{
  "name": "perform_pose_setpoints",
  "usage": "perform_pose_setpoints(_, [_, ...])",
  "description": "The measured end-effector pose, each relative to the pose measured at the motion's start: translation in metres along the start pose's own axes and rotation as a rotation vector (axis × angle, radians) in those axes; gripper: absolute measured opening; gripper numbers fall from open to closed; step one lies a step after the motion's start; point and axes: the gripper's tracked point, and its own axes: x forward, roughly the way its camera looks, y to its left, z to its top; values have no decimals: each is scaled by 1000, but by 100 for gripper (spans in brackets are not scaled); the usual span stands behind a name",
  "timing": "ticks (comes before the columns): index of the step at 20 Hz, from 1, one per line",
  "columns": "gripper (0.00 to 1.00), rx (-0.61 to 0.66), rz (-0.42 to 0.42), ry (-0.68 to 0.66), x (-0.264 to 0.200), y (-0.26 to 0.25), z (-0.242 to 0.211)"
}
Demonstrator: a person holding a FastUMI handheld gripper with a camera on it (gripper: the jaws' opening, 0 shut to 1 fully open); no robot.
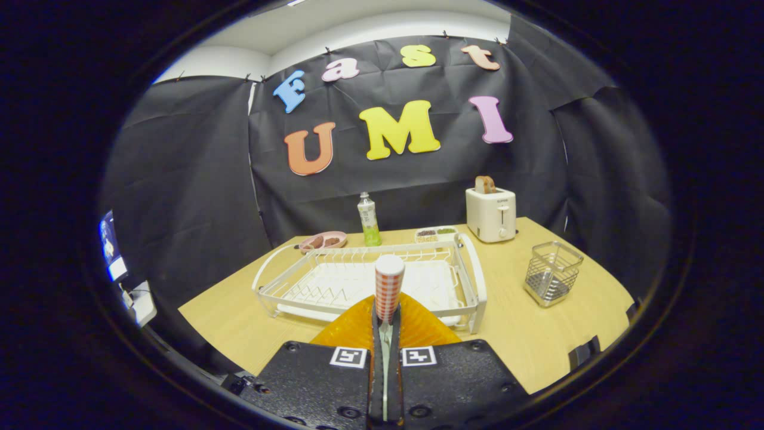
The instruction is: Take the plate from the dish rack, then take the spoon from the basket and place it into the plate.
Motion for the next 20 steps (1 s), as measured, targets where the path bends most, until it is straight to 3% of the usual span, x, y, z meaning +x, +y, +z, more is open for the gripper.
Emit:
perform_pose_setpoints(7, [8,102,23,26,11,23,-25])
perform_pose_setpoints(15, [17,78,46,65,15,31,-40])
perform_pose_setpoints(16, [22,66,48,55,15,32,-38])
perform_pose_setpoints(18, [49,48,37,38,15,25,-34])
perform_pose_setpoints(20, [64,54,27,33,18,20,-30])
